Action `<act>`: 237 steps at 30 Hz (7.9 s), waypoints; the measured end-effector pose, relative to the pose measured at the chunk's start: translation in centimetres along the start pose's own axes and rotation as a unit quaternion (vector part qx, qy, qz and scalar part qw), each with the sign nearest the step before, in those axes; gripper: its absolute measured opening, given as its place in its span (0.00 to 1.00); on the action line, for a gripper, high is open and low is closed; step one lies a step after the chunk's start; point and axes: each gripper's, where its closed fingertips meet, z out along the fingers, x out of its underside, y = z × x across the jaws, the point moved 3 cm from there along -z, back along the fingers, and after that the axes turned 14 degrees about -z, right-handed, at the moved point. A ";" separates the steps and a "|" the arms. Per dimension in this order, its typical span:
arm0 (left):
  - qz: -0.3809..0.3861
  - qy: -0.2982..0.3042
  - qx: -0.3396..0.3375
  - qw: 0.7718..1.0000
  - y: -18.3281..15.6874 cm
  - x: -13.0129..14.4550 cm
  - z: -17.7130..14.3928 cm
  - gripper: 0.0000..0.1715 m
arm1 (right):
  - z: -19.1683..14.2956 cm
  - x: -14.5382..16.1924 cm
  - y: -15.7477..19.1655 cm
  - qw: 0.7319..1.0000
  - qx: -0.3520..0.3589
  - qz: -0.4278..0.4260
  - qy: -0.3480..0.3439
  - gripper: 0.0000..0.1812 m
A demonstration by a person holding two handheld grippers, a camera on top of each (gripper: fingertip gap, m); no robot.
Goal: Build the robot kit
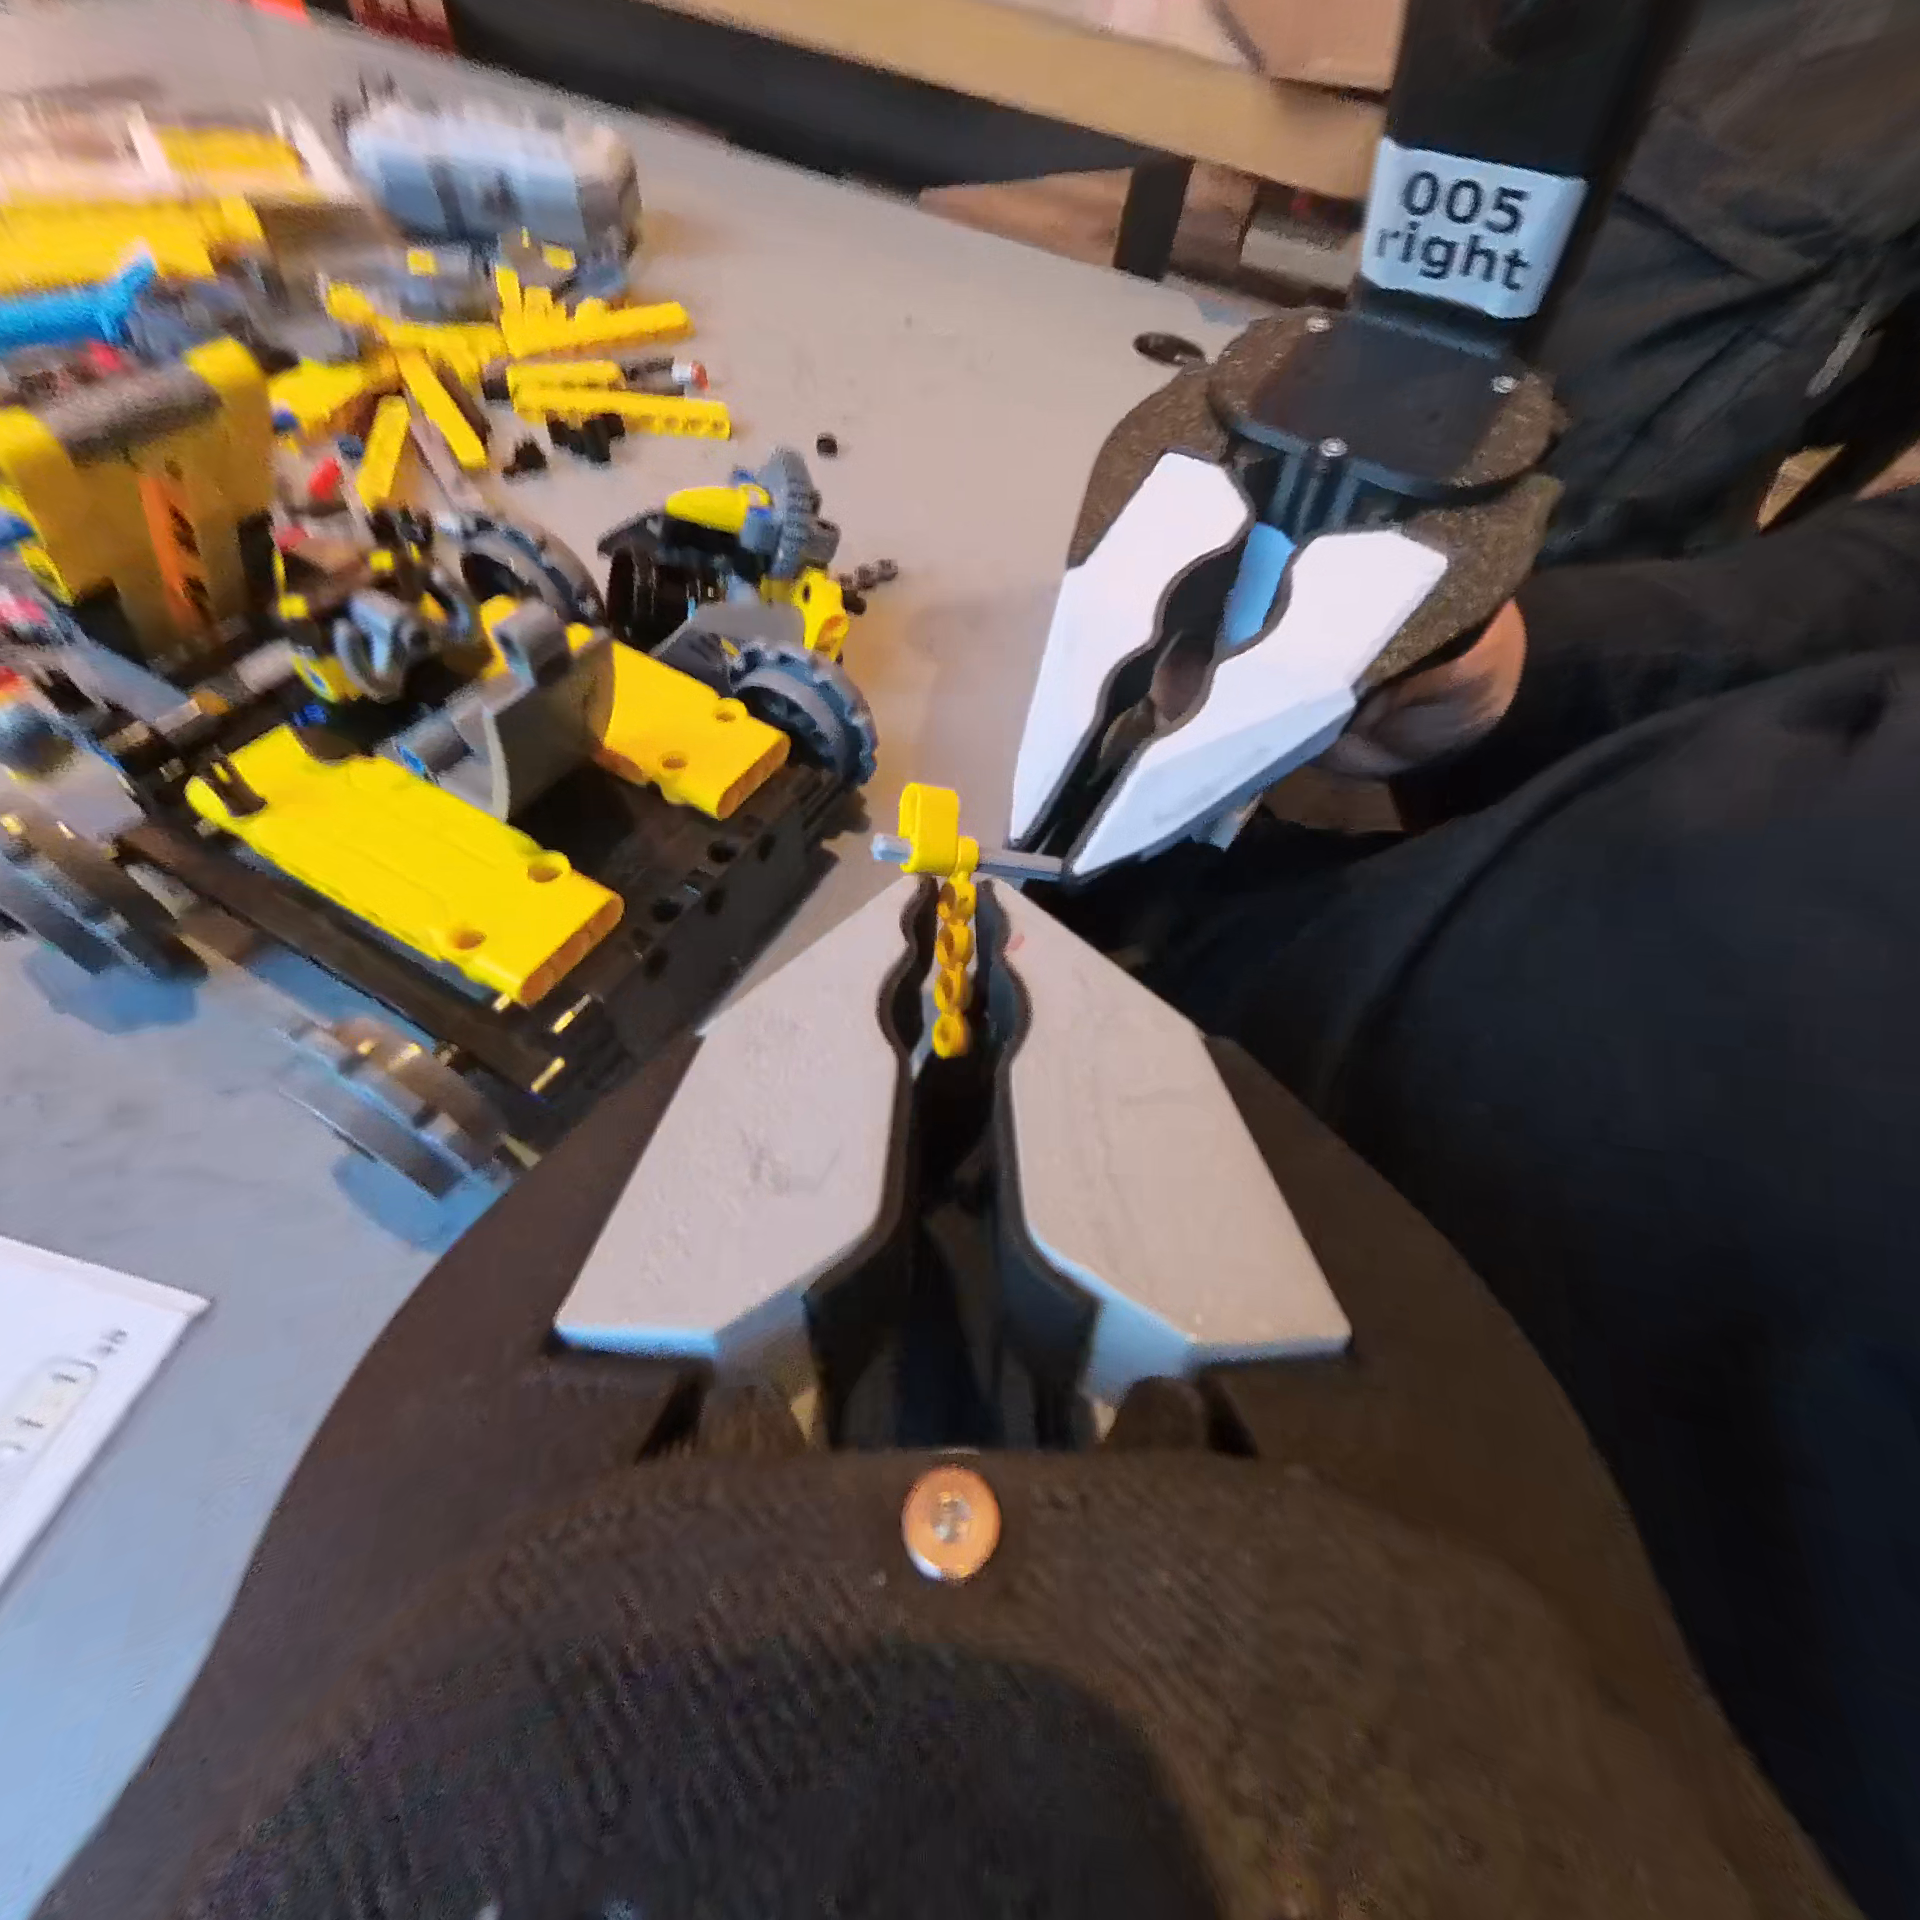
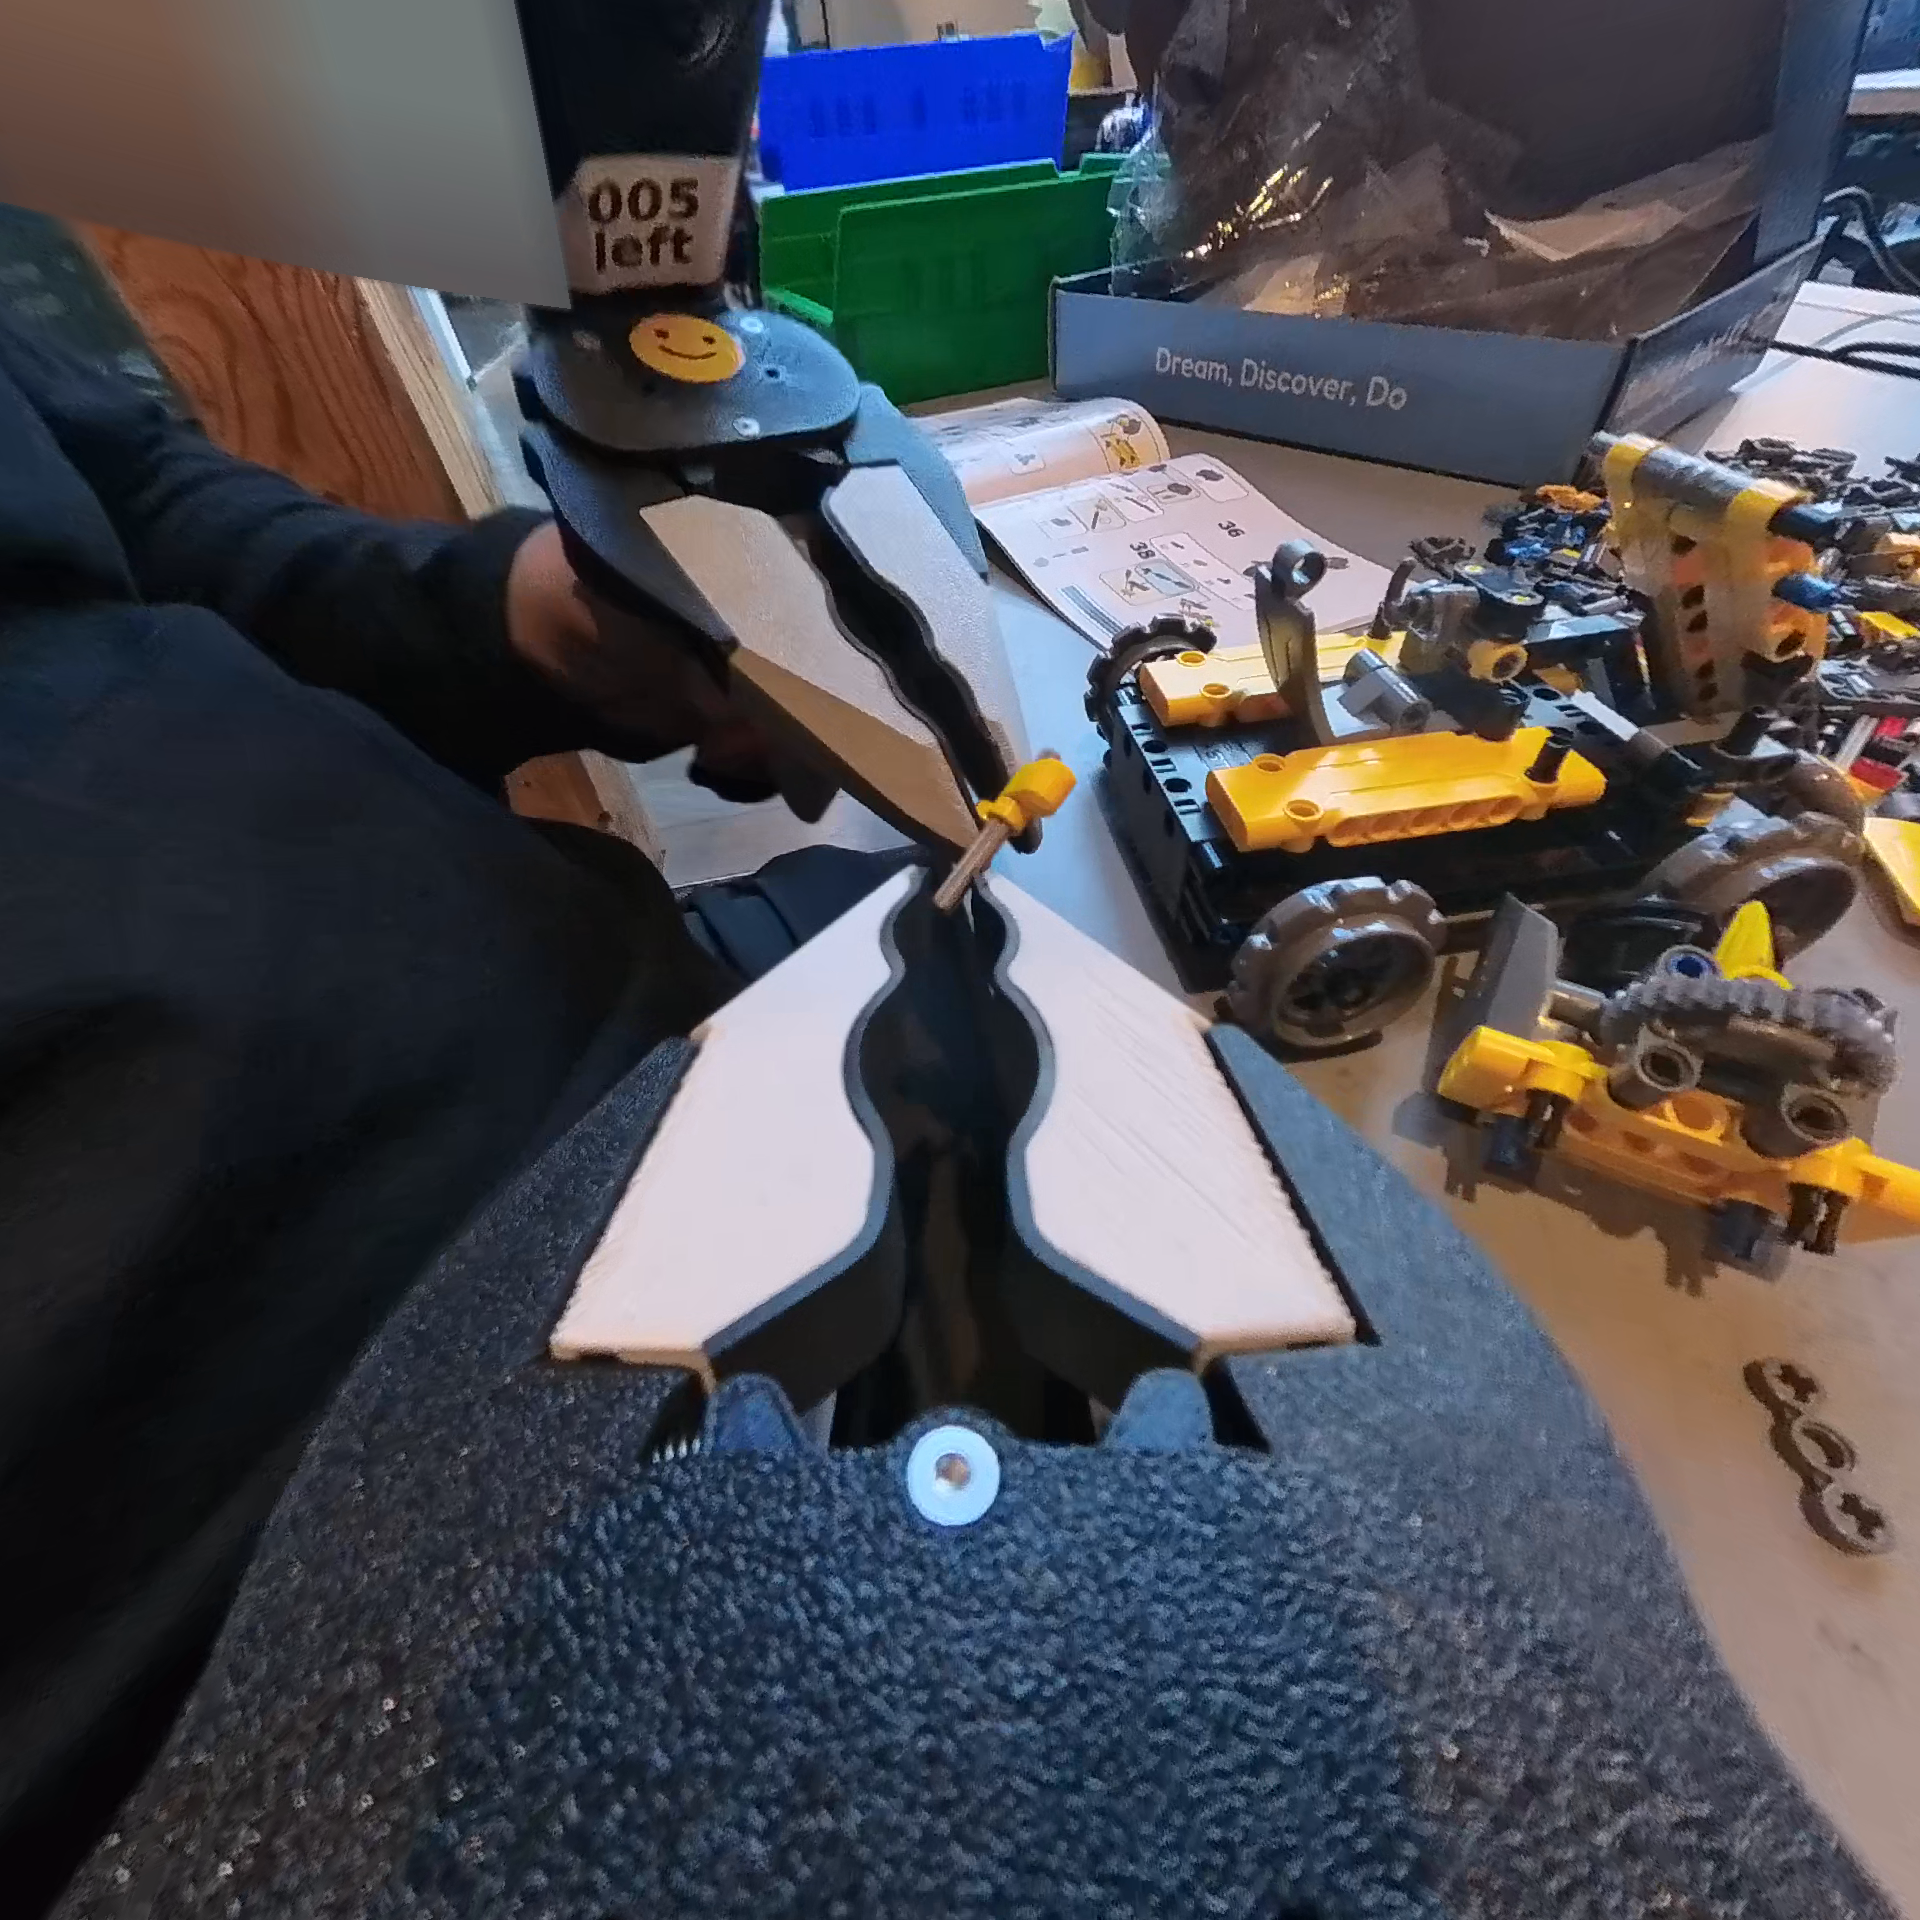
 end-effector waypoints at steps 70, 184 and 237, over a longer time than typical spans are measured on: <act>0.559 -0.033 -0.341 0.755 0.0 -2.3 -1.5 0.02 | 1.8 -3.7 -1.8 0.999 0.009 -0.016 0.027 0.17; 0.187 0.019 -0.120 0.975 -0.4 0.9 2.2 0.17 | -8.8 4.7 -9.5 0.959 0.062 0.039 0.274 0.13; 0.241 0.098 -0.079 0.962 -3.0 -2.8 8.3 0.01 | -12.3 2.8 -11.9 0.885 0.289 -0.069 0.358 0.18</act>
